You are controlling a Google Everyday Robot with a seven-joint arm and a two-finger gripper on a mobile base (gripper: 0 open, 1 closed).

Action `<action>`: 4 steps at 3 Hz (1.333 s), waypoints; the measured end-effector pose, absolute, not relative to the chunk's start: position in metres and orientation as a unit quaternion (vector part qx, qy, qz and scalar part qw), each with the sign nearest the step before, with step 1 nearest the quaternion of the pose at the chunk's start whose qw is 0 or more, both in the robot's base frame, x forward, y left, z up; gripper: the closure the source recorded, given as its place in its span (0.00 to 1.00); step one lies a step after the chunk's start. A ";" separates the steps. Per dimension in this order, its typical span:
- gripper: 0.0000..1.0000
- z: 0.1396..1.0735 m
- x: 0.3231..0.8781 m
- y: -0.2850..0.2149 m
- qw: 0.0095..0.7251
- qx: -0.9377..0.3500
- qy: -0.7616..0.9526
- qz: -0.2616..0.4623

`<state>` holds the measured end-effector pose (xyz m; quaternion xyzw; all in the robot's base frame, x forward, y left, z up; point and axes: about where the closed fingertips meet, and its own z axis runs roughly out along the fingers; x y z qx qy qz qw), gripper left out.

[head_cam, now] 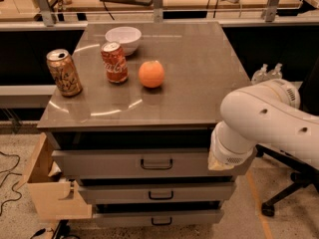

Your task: Close top drawer

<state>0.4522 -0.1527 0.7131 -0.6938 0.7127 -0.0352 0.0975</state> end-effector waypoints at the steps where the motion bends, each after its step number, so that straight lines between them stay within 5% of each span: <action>1: 1.00 0.734 0.451 -0.145 0.132 -0.693 0.707 -0.050; 4: 1.00 0.698 0.458 -0.117 0.094 -0.715 0.693 -0.012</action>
Offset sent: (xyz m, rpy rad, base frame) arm 0.0055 0.0394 0.0054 0.0632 -0.0213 0.0615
